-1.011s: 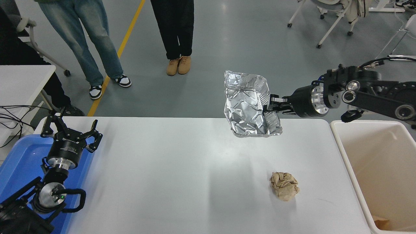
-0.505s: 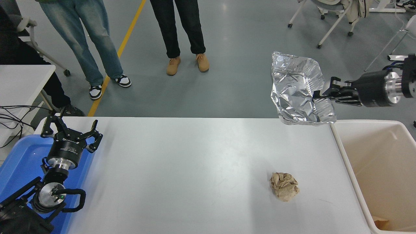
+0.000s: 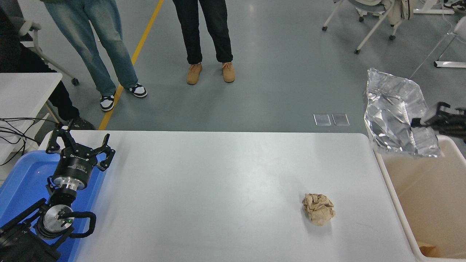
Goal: Clean the table surface
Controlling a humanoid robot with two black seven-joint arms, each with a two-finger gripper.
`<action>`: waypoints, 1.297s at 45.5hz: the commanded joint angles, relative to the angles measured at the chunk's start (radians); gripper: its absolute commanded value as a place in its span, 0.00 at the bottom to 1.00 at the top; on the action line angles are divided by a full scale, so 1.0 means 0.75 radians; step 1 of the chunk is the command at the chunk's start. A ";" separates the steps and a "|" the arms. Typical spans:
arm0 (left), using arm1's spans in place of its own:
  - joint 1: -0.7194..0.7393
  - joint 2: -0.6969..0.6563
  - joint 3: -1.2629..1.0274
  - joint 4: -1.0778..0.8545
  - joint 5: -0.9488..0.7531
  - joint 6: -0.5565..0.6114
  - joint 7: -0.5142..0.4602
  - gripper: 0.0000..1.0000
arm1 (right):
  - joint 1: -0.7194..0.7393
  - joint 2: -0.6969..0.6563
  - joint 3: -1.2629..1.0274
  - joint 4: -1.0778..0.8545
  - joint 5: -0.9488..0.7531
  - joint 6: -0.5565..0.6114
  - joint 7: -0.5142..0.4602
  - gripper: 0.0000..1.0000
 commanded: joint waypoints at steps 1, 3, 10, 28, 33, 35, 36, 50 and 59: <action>0.001 0.000 0.000 0.000 0.000 0.000 0.000 0.99 | -0.227 0.097 0.020 -0.239 0.013 -0.140 0.027 0.00; -0.001 0.000 0.000 0.000 0.000 0.000 0.000 0.99 | -0.266 0.124 0.023 -0.272 0.052 -0.168 0.021 0.00; 0.001 0.000 0.000 0.000 0.000 0.000 0.000 0.99 | -0.434 0.216 0.020 -0.404 0.257 -0.248 0.013 0.00; 0.001 0.000 0.000 0.000 0.000 0.000 0.000 0.99 | -0.649 0.613 0.020 -1.030 0.441 -0.248 0.025 0.00; 0.001 0.000 0.000 0.000 0.000 0.000 0.000 0.99 | -0.692 0.686 0.025 -1.135 0.469 -0.252 0.025 0.00; -0.001 0.000 0.000 0.000 0.000 0.000 0.000 0.99 | -0.710 0.713 0.020 -1.180 0.506 -0.252 0.023 0.00; 0.001 0.000 0.000 0.000 0.000 0.000 0.000 0.99 | -0.720 0.723 0.018 -1.202 0.520 -0.252 0.023 0.00; -0.001 0.000 0.000 0.000 0.000 0.000 0.000 0.99 | -0.823 0.825 0.025 -1.309 0.549 -0.346 0.011 0.00; -0.001 0.000 0.000 0.000 0.002 0.000 0.000 0.99 | -0.884 0.883 0.023 -1.311 0.645 -0.455 -0.065 0.00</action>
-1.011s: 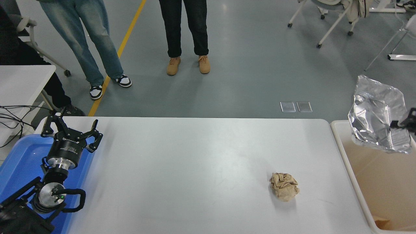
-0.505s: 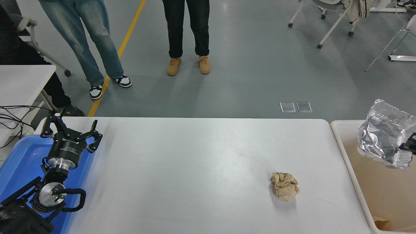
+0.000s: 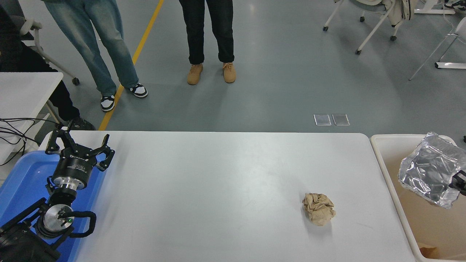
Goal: Clean the table surface
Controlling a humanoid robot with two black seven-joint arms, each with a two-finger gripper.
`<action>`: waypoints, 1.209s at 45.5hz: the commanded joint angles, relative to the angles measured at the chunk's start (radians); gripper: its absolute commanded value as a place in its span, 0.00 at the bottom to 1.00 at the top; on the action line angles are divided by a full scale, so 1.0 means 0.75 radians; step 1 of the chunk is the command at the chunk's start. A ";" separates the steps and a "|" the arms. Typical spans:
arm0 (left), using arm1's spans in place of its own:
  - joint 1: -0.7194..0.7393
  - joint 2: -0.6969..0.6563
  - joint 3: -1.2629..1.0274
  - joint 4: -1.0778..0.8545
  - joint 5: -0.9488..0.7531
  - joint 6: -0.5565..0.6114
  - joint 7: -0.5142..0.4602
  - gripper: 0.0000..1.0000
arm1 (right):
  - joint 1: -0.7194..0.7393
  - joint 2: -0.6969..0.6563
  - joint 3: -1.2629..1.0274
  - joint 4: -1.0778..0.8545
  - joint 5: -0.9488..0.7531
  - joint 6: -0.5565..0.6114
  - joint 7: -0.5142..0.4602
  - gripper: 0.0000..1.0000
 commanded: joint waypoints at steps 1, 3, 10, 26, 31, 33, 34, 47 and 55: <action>0.001 0.000 0.000 0.000 0.000 0.000 0.000 0.99 | -0.081 0.084 0.001 -0.044 0.100 -0.119 -0.082 0.00; -0.001 0.000 0.000 0.000 0.000 0.000 0.000 0.99 | -0.087 0.092 0.001 -0.042 0.118 -0.148 -0.107 0.00; 0.001 0.000 0.000 0.000 0.000 0.000 0.000 0.99 | -0.091 0.117 0.001 -0.042 0.171 -0.250 -0.188 0.00; -0.001 0.000 0.000 0.000 0.000 0.000 0.000 0.99 | -0.099 0.172 0.001 -0.042 0.225 -0.355 -0.268 0.00; 0.001 0.000 0.000 0.000 0.000 0.000 0.000 0.99 | -0.099 0.201 -0.001 -0.044 0.225 -0.363 -0.276 0.00; 0.001 0.000 0.000 0.000 0.002 0.000 0.000 0.99 | -0.099 0.205 0.001 -0.042 0.225 -0.379 -0.283 0.00; -0.001 0.000 0.000 0.000 0.002 0.000 0.000 0.99 | -0.099 0.207 0.001 -0.042 0.225 -0.389 -0.285 0.00; -0.001 0.000 0.000 0.000 0.000 0.000 0.000 0.99 | -0.095 0.207 0.001 -0.042 0.225 -0.444 -0.295 0.00; 0.001 0.000 0.000 0.000 0.000 0.000 0.000 0.99 | -0.095 0.211 0.003 -0.042 0.225 -0.465 -0.301 0.00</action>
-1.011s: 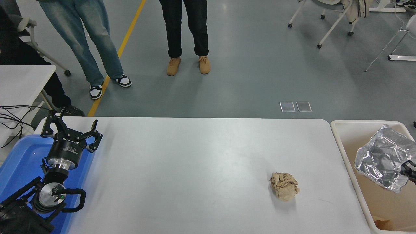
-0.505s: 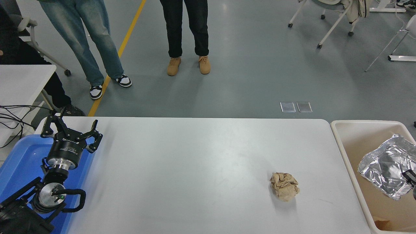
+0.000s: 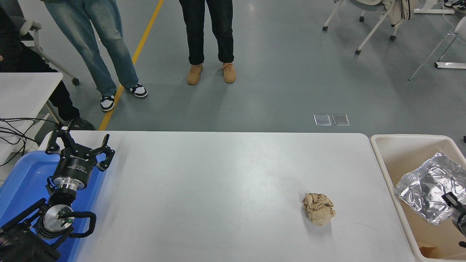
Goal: Clean the table surface
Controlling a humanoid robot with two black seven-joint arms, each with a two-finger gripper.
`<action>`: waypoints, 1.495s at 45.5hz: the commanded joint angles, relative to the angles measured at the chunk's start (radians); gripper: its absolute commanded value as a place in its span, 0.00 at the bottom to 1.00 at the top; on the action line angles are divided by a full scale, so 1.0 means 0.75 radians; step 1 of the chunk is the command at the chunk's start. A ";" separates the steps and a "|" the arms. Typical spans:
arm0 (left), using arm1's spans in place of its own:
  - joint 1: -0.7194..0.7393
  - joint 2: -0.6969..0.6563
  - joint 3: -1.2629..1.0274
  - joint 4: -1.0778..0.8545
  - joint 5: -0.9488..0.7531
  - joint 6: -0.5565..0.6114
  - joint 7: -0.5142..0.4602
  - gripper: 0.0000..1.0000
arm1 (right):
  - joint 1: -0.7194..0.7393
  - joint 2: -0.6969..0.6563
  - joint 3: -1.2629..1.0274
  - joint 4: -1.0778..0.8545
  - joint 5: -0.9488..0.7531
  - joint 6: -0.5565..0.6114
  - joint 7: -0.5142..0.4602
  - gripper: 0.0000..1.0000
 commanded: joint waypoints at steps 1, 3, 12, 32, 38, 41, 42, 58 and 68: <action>0.001 0.000 0.000 0.000 0.001 0.000 0.000 0.99 | 0.001 0.011 0.001 0.000 0.002 -0.037 -0.010 0.00; 0.001 0.000 0.000 0.000 -0.001 0.000 0.000 0.99 | 0.001 0.013 0.001 -0.002 0.004 -0.039 -0.010 0.00; 0.001 0.000 0.000 0.000 0.001 0.000 0.000 0.99 | -0.001 0.013 0.001 -0.002 0.004 -0.061 -0.012 0.00; -0.001 0.000 0.000 0.000 0.001 0.000 0.000 0.99 | 0.001 0.013 0.018 -0.002 0.036 -0.110 -0.090 0.84; 0.001 0.000 0.000 0.000 0.001 0.000 0.000 0.99 | 0.003 0.011 0.016 -0.002 0.047 -0.119 -0.090 0.86; -0.001 0.000 0.000 0.000 -0.001 0.000 0.000 0.99 | 0.007 0.005 0.014 -0.006 0.047 -0.121 -0.086 0.96; 0.001 0.000 0.000 0.000 -0.001 0.000 0.000 0.99 | 0.011 0.005 0.014 -0.010 0.047 -0.121 -0.084 0.97; 0.001 0.000 0.000 0.000 -0.001 0.000 0.000 0.99 | 0.063 0.001 0.040 -0.035 0.063 -0.117 -0.084 0.97; 0.001 0.000 0.000 0.000 -0.001 0.000 0.000 0.99 | 0.161 -0.034 0.275 -0.032 0.286 -0.047 -0.090 0.97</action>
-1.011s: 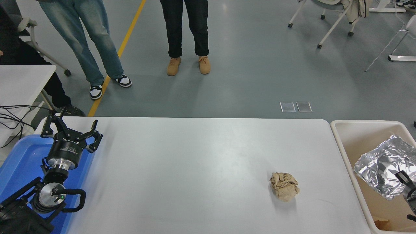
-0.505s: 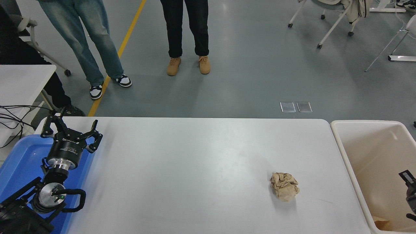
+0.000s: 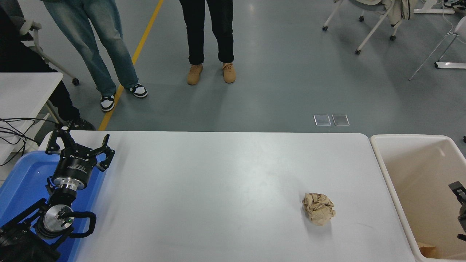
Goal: Clean the table surface
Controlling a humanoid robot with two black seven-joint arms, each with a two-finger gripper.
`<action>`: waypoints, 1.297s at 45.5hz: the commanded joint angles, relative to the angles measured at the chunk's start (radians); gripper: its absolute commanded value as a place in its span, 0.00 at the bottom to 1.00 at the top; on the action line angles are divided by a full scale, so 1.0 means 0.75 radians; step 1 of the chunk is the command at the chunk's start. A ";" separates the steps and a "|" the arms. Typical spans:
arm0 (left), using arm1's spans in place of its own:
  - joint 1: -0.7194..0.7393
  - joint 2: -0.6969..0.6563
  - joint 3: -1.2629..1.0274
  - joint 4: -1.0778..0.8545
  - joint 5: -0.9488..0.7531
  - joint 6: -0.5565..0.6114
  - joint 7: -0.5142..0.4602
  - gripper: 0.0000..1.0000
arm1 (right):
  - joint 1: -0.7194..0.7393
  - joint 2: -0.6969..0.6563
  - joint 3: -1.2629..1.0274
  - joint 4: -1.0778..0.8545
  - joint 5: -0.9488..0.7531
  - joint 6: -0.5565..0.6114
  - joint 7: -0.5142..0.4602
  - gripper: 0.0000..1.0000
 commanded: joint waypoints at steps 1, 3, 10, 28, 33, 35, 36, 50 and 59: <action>0.001 0.000 0.000 0.000 -0.001 0.000 0.000 0.99 | 0.089 -0.025 0.205 -0.005 0.195 0.075 -0.004 0.97; 0.001 0.000 0.000 0.000 -0.001 0.000 0.000 0.99 | 0.093 -0.032 0.248 -0.005 0.230 0.116 -0.004 0.98; 0.001 0.000 0.000 0.000 0.001 0.000 0.000 0.99 | 0.140 -0.052 0.370 -0.005 0.293 0.210 -0.004 0.98; -0.001 0.000 0.000 0.000 -0.001 0.000 0.000 0.99 | 0.222 -0.177 0.438 0.174 0.293 0.210 0.012 0.98; 0.001 0.000 0.000 0.000 -0.001 0.000 0.000 0.99 | 0.228 -0.179 0.615 0.307 0.293 0.216 0.014 0.98; 0.001 0.000 0.000 0.000 -0.001 0.000 0.000 0.99 | 0.226 -0.181 0.671 0.383 0.279 0.218 0.014 0.98; 0.001 0.000 0.000 0.000 -0.001 0.000 0.000 0.99 | 0.222 -0.183 0.689 0.420 0.275 0.218 0.014 0.98; 0.001 0.000 0.000 0.000 -0.001 0.000 0.000 0.99 | 0.201 -0.171 0.967 0.657 0.446 0.396 0.006 0.99; 0.001 0.000 0.000 0.000 -0.001 0.000 0.000 0.99 | 0.152 -0.156 1.047 0.800 0.473 0.445 0.014 0.99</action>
